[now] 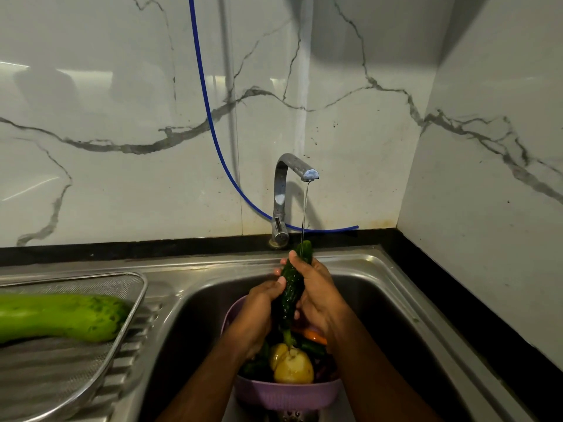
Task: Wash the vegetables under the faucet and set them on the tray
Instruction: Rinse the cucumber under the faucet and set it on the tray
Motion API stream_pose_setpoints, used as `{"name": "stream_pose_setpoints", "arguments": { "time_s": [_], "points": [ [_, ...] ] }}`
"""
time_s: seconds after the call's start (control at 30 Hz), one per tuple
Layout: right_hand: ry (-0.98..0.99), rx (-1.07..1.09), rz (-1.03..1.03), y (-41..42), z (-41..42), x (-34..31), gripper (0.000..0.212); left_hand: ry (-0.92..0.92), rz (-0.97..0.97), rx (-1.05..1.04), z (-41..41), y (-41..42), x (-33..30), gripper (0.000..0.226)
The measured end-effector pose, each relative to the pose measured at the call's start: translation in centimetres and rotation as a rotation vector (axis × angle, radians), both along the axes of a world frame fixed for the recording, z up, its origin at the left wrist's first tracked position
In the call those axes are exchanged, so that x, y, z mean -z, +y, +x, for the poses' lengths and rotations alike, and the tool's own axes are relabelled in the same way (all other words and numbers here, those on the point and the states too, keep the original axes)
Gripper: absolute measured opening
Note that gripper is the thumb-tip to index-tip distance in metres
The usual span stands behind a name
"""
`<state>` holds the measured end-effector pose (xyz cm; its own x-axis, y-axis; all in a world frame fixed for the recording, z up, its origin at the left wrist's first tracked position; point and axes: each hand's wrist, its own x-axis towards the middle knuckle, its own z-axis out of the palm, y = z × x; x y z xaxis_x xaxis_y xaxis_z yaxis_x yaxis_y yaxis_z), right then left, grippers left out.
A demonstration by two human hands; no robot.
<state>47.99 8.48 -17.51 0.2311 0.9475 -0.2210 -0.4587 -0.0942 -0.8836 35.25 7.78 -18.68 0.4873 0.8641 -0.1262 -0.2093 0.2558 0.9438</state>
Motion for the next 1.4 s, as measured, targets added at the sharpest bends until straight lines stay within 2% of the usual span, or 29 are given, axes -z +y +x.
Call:
{"name": "stream_pose_setpoints", "arguments": {
  "time_s": [0.13, 0.27, 0.4, 0.47, 0.53, 0.6, 0.8, 0.9, 1.03, 1.13, 1.27, 1.33, 1.4],
  "points": [
    [0.056, 0.033, -0.004, -0.4, -0.1, -0.5, 0.039, -0.068, -0.189, 0.118, -0.2, -0.1, -0.2, 0.054],
    [0.143, 0.022, -0.007, -0.5, 0.4, -0.6, 0.048, -0.082, -0.283, 0.150, -0.5, 0.1, -0.3, 0.058],
    [0.101, -0.009, -0.077, -0.6, 0.2, -0.4, 0.064, -0.017, -0.230, 0.160, -0.2, 0.1, -0.1, 0.067],
    [0.047, 0.002, -0.131, -0.4, -0.3, -0.2, 0.069, 0.015, -0.128, 0.114, 0.2, -0.2, -0.2, 0.058],
    [0.054, 0.028, -0.136, 0.0, -0.4, -0.1, 0.064, 0.068, -0.007, 0.031, 0.5, -0.5, -0.2, 0.039],
    [0.070, 0.050, -0.132, 0.0, -0.3, -0.5, 0.060, 0.104, 0.086, -0.029, 0.6, -0.6, 0.1, 0.029],
    [0.172, 0.074, -0.158, 0.7, 0.0, -0.6, 0.068, 0.271, 0.328, -0.047, 0.6, -0.4, 0.8, 0.037],
    [0.166, 0.071, -0.101, 0.4, -0.3, -1.0, 0.056, 0.270, 0.317, -0.074, 0.6, -0.3, 0.9, 0.036],
    [0.042, 0.022, -0.072, -0.1, -0.7, -0.7, 0.032, 0.106, 0.115, -0.045, 0.5, -0.3, 0.8, 0.028],
    [-0.028, 0.068, -0.084, 0.5, -1.2, -0.7, 0.040, 0.122, 0.169, -0.056, 0.3, -0.3, 0.8, 0.025],
    [-0.065, 0.146, -0.159, 1.4, -1.2, -1.4, 0.066, 0.213, 0.315, -0.044, 0.2, -0.4, 0.9, 0.025],
    [-0.010, 0.128, -0.154, 1.2, -0.8, -1.3, 0.065, 0.221, 0.277, -0.014, 0.1, -0.2, 0.9, 0.032],
    [0.047, 0.079, -0.122, 0.5, -0.5, -0.9, 0.054, 0.176, 0.113, 0.027, 0.0, -0.1, 0.7, 0.043]
  ]
}}
